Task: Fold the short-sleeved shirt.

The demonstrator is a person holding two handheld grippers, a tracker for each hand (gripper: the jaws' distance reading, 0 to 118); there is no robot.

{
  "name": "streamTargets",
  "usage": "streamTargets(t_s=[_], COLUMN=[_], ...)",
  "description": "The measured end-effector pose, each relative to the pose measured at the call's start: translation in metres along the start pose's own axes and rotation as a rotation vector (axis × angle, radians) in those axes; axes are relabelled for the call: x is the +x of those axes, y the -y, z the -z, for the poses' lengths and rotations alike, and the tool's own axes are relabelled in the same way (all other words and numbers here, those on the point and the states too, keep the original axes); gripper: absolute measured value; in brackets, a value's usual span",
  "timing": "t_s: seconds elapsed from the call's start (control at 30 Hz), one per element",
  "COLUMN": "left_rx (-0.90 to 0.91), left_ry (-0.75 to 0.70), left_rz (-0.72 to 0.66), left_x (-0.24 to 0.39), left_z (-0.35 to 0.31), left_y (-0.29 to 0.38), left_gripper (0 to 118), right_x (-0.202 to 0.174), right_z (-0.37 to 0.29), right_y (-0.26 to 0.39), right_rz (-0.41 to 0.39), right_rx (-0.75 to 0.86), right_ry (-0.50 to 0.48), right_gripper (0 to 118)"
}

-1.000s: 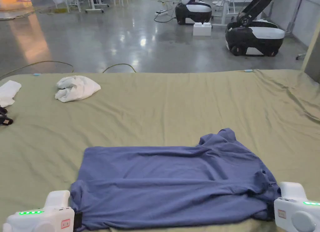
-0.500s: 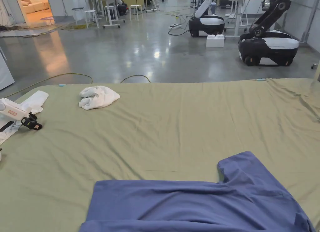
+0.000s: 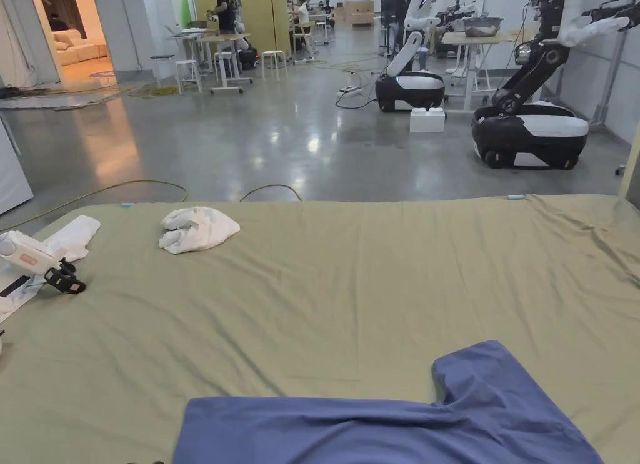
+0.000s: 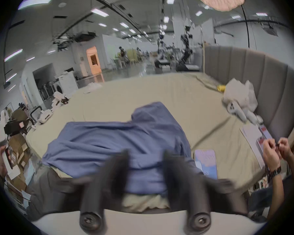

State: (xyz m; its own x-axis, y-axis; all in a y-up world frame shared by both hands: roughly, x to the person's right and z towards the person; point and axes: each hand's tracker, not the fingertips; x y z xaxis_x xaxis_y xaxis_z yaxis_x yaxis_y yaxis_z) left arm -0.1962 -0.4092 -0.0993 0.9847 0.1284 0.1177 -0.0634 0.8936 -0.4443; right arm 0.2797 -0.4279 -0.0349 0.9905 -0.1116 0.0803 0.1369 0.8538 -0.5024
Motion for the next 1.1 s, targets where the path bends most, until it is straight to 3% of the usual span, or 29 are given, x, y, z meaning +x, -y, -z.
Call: streamTargets(t_s=[0.17,0.3,0.33,0.37,0.4,0.43,0.57,0.7,0.73,0.77,0.87,0.97,1.0,1.03,1.07,1.1], left_rx=[-0.06,-0.205,-0.227,-0.252,-0.291,-0.319,-0.486,-0.559,-0.59,-0.629,-0.601,-0.643,-0.669,-0.681,-0.689,-0.7], left_ry=[0.048,0.073,0.095,0.091,0.091,0.085,0.01,-0.043,-0.076,-0.094,-0.095,-0.13,-0.135,-0.136,-0.139,-0.142], left_rz=[-0.005,-0.031,-0.055,-0.08,-0.092,-0.098,-0.063,-0.123,-0.132,-0.117,-0.09,0.085,0.099,0.107,0.099,0.102], left_x=[0.003,-0.013,-0.02,-0.026,-0.032,-0.036,-0.053,-0.065,-0.065,-0.065,-0.051,-0.037,-0.035,-0.033,-0.032,-0.033], left_z=[0.03,0.092,0.116,0.138,0.162,0.189,0.281,0.335,0.344,0.352,0.354,0.359,0.363,0.365,0.367,0.369], left_y=[-0.002,-0.013,-0.016,-0.018,-0.022,-0.027,-0.028,-0.024,-0.02,-0.016,-0.013,-0.012,-0.013,-0.015,-0.017,-0.018], left_gripper=[0,4,20,52,69,71,71,66,51,6,4,4,4,4,4,4], right_x=[-0.019,-0.016,-0.01,-0.009,-0.008,-0.007,0.008,0.027,0.029,0.033,0.042,0.05,0.051,0.054,0.057,0.062], right_z=[0.004,0.013,0.018,0.02,0.021,0.022,0.027,0.029,0.032,0.034,0.04,0.068,0.08,0.095,0.111,0.133], right_y=[-0.009,-0.013,-0.012,-0.012,-0.011,-0.01,0.0,0.012,0.013,0.014,0.009,-0.021,-0.036,-0.056,-0.073,-0.091], right_rz=[-0.001,0.058,0.074,0.079,0.078,0.072,0.087,0.114,0.121,0.127,0.136,0.109,0.088,0.083,0.082,0.091], right_rx=[-0.006,-0.035,-0.045,-0.055,-0.065,-0.078,-0.133,-0.189,-0.206,-0.22,-0.226,-0.227,-0.224,-0.23,-0.248,-0.293], right_ry=[-0.031,-0.052,-0.063,-0.062,-0.052,-0.04,-0.001,0.057,0.065,0.075,0.081,0.079,0.087,0.079,0.07,0.037], right_gripper=[0,0,0,0,0,0,0,0,0,0,0,0,3,17,17,25])
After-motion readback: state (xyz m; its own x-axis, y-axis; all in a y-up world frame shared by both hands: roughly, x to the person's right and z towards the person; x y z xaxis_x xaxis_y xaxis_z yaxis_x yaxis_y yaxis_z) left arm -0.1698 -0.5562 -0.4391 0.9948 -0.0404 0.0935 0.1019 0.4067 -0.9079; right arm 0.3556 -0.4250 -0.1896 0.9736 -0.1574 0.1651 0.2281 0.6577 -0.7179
